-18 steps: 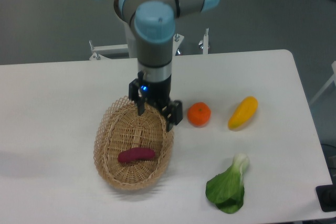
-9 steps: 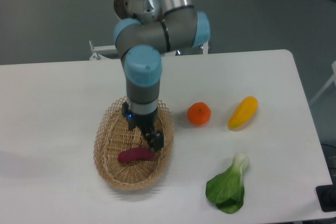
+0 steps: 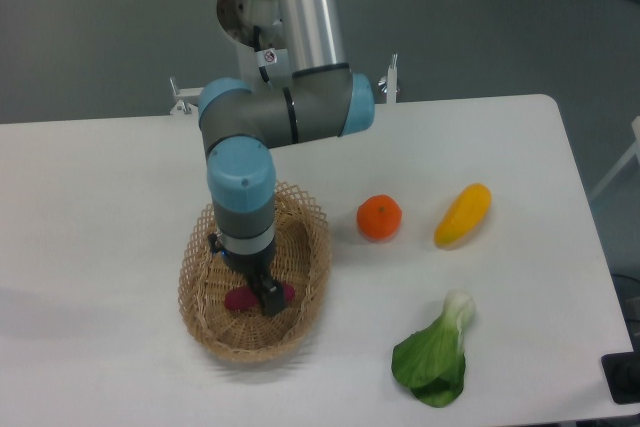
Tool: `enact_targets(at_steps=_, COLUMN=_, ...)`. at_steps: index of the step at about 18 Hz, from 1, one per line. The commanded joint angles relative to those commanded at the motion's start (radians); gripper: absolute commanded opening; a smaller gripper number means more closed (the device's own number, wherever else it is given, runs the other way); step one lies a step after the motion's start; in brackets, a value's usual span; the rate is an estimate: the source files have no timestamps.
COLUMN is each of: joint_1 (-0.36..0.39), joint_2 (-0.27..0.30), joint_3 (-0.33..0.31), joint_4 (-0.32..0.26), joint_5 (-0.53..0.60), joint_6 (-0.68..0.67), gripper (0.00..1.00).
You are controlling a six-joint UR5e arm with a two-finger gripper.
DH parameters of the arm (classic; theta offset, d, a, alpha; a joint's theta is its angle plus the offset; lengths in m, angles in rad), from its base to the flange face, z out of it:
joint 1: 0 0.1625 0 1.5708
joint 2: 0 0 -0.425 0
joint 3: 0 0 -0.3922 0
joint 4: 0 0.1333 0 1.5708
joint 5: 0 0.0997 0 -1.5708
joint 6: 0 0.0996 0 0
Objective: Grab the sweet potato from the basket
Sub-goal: 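Lower the gripper into the basket around the purple sweet potato, then close the gripper on the purple sweet potato, then lift the sweet potato out of the basket toward the yellow vegetable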
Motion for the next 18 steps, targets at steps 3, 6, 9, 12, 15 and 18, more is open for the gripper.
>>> enact_targets(at_steps=3, joint_1=-0.002, joint_2=-0.014, joint_3=0.002, joint_4=0.006, joint_5=0.014, joint_6=-0.002, gripper=0.94)
enact_targets(at_steps=6, joint_1=-0.006, joint_2=-0.015, joint_3=0.003, joint_4=0.006, joint_5=0.022, joint_6=-0.002, gripper=0.73)
enact_targets(at_steps=9, joint_1=-0.006, joint_2=-0.014, joint_3=0.003, joint_4=0.006, joint_5=0.022, joint_6=-0.003, gripper=0.48)
enact_targets(at_steps=12, joint_1=-0.008, joint_2=-0.003, joint_3=0.006, joint_4=0.006, joint_5=0.022, joint_6=-0.002, gripper=0.43)
enact_targets(at_steps=15, joint_1=-0.006, joint_2=0.006, joint_3=0.008, joint_4=0.006, joint_5=0.022, joint_6=0.002, gripper=0.40)
enact_targets(at_steps=18, joint_1=-0.005, joint_2=0.032, joint_3=0.011, joint_4=-0.001, joint_5=0.020, joint_6=0.005, gripper=0.40)
